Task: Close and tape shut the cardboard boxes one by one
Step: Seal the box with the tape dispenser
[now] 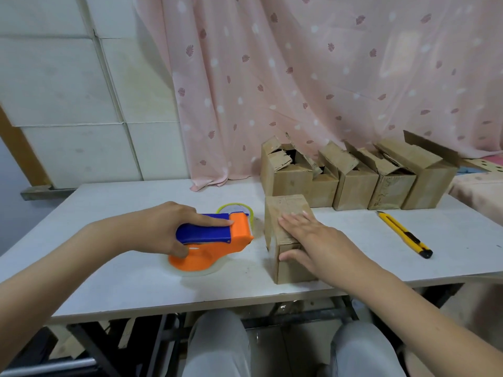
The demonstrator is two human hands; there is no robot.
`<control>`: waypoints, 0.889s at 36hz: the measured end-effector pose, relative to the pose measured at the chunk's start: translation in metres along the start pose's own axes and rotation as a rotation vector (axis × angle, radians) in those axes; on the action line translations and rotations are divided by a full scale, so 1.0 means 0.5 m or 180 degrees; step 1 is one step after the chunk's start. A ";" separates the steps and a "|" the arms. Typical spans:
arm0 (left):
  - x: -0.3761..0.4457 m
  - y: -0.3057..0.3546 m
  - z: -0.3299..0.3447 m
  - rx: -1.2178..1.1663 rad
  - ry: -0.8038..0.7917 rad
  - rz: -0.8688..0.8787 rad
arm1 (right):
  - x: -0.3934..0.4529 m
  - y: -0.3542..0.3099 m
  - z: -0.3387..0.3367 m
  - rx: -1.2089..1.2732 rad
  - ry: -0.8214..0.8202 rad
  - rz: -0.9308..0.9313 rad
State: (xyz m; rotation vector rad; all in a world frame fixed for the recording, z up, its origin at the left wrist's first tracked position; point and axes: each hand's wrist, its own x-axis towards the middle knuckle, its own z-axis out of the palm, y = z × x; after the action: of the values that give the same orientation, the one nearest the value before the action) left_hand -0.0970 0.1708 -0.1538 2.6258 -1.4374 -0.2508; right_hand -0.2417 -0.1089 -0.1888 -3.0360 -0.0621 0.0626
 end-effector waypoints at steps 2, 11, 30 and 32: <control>-0.010 -0.006 0.006 0.0007 -0.0028 -0.0048 | -0.003 -0.010 -0.019 0.0106 -0.0034 0.0036; 0.019 0.005 0.021 0.0314 0.0083 0.0065 | 0.078 -0.064 -0.051 0.0292 -0.0208 0.1155; 0.008 0.004 0.013 -0.0098 0.0329 0.0125 | 0.103 0.004 -0.093 0.2503 -0.0137 0.1554; 0.012 0.009 0.015 -0.0086 0.0355 0.0150 | 0.089 0.023 -0.090 0.2924 -0.0045 0.1620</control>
State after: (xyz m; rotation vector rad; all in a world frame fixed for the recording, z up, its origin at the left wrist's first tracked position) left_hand -0.0990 0.1629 -0.1605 2.5375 -1.4467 -0.1156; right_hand -0.1948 -0.1231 -0.1472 -2.0654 0.5703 0.1128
